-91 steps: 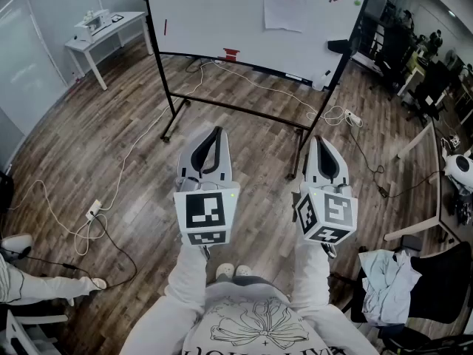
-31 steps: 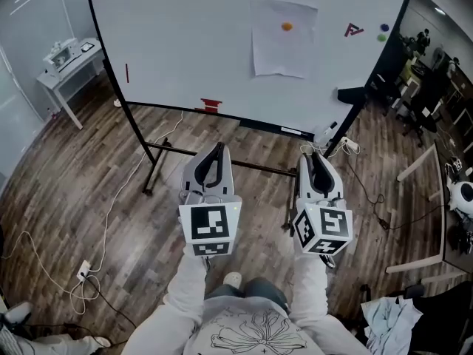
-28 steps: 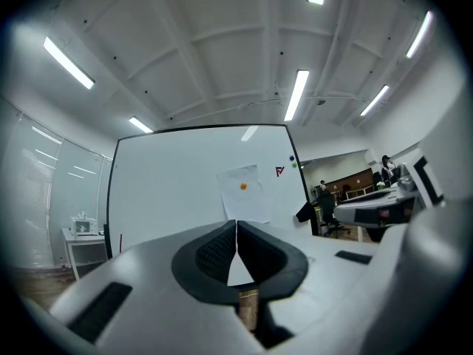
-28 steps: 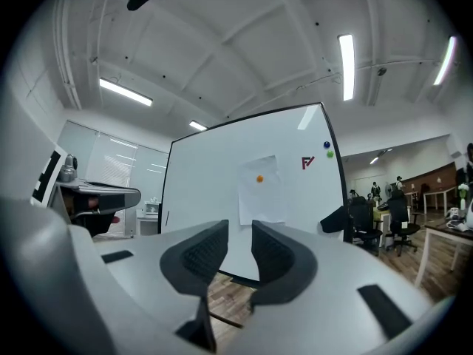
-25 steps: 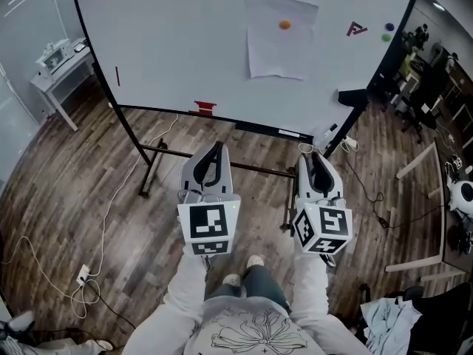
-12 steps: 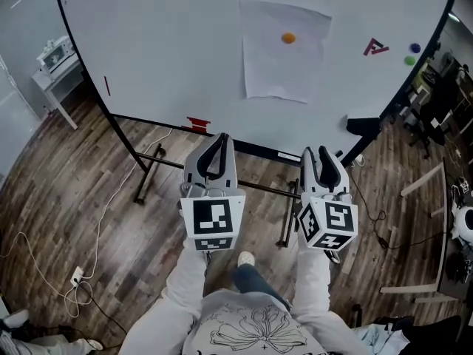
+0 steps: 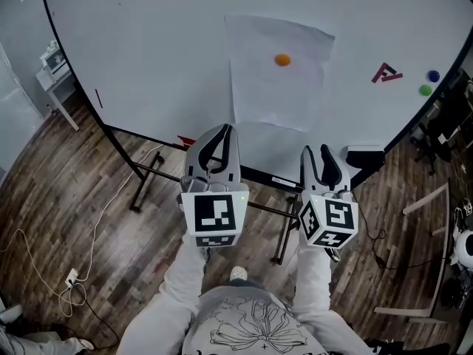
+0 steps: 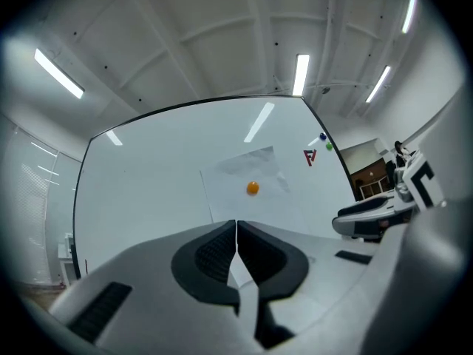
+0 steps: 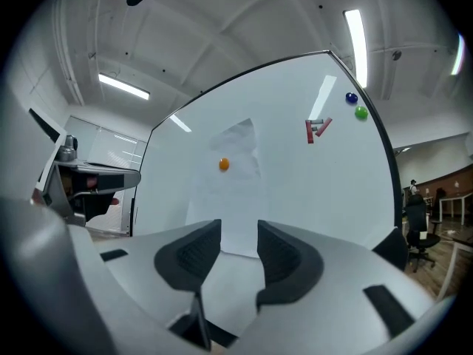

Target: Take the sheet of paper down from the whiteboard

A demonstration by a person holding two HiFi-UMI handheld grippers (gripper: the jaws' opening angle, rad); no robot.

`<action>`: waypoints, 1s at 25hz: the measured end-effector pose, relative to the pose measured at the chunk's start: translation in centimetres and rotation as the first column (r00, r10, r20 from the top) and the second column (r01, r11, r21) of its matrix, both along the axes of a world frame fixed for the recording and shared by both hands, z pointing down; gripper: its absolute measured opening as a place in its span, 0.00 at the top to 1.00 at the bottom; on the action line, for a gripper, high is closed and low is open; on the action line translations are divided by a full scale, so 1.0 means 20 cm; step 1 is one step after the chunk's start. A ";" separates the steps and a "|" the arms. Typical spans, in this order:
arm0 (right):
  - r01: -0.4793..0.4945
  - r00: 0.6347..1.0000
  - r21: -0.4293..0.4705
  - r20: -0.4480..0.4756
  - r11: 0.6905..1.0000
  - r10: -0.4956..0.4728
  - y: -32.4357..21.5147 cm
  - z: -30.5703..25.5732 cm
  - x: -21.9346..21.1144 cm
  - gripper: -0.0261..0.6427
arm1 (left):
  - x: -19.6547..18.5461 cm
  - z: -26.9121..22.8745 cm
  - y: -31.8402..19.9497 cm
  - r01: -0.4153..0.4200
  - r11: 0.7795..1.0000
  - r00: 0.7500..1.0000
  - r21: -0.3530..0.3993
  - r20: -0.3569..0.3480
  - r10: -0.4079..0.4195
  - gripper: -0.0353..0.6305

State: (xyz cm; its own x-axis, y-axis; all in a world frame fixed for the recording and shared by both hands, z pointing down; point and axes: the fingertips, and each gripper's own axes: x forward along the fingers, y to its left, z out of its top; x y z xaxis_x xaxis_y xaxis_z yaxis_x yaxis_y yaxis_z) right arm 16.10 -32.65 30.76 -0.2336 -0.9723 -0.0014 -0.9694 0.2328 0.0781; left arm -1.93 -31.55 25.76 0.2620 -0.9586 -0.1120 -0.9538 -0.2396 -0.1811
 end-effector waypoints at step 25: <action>0.036 0.999 -0.164 0.044 0.986 -0.029 -0.50 0.30 0.10 0.66 | 0.19 -0.06 -0.53 -0.131 0.991 0.991 0.016 0.008 0.131 0.79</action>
State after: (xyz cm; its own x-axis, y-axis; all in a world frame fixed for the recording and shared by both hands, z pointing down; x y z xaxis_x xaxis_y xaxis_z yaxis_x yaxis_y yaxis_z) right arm 18.15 -42.67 36.68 -0.2679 -0.9521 0.1475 -0.9628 0.2703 -0.0041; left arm 1.95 -42.19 24.61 0.3857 -0.9141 -0.1252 -0.9133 -0.3590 -0.1921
